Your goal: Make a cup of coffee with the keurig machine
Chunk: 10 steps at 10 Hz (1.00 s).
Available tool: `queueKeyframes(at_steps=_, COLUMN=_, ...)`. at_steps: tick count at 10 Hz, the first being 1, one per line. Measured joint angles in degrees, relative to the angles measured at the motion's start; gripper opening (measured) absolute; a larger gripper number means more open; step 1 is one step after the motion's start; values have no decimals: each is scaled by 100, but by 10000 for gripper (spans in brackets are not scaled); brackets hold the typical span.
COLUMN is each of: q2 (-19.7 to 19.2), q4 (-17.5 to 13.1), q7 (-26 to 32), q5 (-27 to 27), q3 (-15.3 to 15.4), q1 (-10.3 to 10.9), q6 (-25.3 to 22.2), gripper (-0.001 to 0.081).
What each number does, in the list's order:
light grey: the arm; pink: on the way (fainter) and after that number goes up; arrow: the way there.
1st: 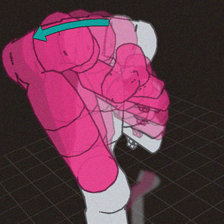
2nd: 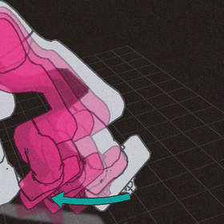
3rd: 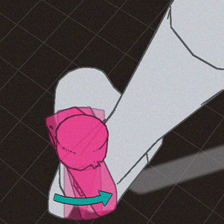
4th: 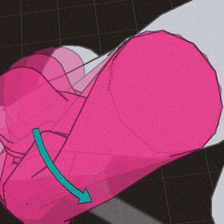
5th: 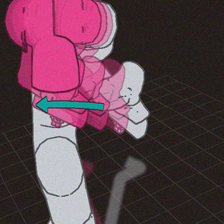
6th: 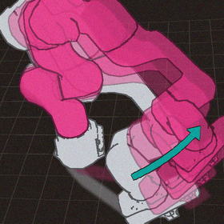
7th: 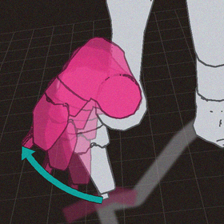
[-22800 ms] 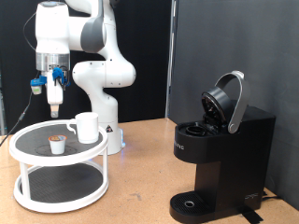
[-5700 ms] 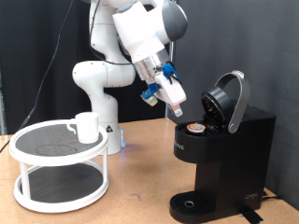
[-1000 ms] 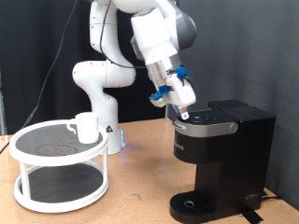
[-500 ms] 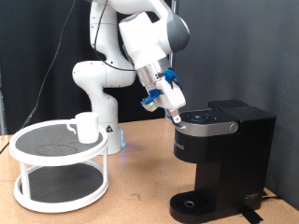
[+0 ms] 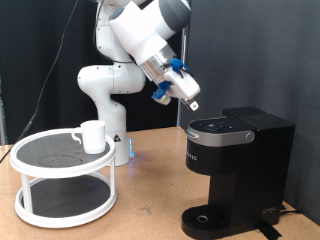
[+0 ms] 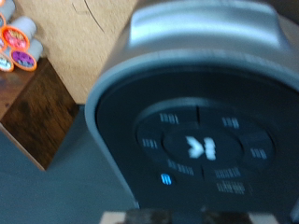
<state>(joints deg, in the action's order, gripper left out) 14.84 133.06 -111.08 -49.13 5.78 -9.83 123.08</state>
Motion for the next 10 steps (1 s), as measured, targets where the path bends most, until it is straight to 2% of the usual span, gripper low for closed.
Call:
queueKeyframes(at_steps=1, q2=51, q4=-109, q7=-139, q5=6, q3=-57, q1=-4, q6=-307, gripper=0)
queueKeyframes(at_steps=3, q2=66, q4=-9, q7=73, q5=-15, q3=-56, q1=-4, q6=-182, gripper=0)
queueKeyframes(at_steps=6, q2=435, q4=424, q7=353, q5=-25, q3=-321, q1=-47, q6=-567, gripper=0)
queueKeyframes(at_steps=8, q2=707, q4=662, q7=849, q5=80, q3=-583, q1=-87, q6=-1071, gripper=0)
queueKeyframes(at_steps=10, q2=988, q4=901, q7=1035, q5=120, q3=-782, q1=-178, q6=-1258, gripper=0)
